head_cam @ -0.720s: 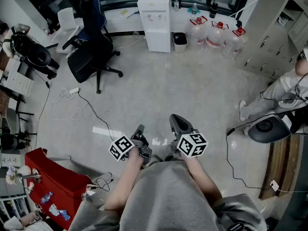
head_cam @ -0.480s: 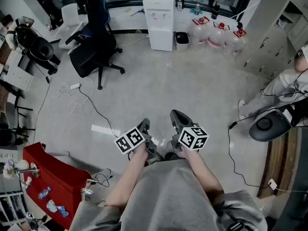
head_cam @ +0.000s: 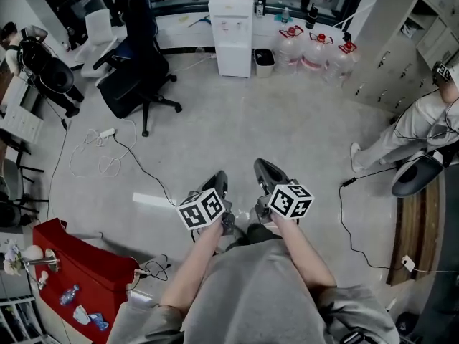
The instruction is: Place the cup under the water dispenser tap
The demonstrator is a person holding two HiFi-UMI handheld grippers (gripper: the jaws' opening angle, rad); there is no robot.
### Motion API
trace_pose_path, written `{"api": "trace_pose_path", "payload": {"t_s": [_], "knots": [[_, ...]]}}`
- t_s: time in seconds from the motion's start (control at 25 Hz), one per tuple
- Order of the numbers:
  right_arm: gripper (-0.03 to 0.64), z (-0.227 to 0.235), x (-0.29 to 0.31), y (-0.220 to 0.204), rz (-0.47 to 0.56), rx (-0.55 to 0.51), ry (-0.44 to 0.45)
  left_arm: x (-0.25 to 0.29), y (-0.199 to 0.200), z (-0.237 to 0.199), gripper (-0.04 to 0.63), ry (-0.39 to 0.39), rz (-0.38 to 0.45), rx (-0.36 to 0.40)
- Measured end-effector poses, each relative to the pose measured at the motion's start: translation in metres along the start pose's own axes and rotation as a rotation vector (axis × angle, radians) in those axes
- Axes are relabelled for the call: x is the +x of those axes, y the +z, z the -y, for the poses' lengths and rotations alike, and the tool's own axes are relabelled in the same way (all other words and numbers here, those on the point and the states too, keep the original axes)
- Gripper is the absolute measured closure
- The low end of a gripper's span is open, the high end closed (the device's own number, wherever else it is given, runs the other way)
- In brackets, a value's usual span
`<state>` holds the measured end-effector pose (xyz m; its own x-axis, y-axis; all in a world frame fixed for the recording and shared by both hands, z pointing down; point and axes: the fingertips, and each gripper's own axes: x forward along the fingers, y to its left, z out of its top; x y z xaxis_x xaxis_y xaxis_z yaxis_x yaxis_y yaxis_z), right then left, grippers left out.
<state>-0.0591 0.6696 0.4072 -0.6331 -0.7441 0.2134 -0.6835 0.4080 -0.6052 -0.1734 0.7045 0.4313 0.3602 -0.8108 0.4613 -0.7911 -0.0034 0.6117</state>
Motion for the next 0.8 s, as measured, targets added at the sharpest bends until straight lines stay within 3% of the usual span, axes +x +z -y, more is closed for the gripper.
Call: {"api": "trace_pose_path", "payload": {"t_s": [0.16,0.6,0.8], "knots": [[0.606,0.000,0.006,0.003,0.023,0.007,-0.006,0.002,0.010,-0.002,0.583,-0.020,-0.005,0.055],[0.606,0.034,0.053,0.031,0.022,-0.046,-0.032,0.061,0.040,-0.016,0.583,-0.030,-0.046,0.020],[0.606,0.062,0.090,0.062,0.029,-0.045,-0.028,0.109,0.071,-0.009,0.583,-0.033,-0.049,0.045]]}}
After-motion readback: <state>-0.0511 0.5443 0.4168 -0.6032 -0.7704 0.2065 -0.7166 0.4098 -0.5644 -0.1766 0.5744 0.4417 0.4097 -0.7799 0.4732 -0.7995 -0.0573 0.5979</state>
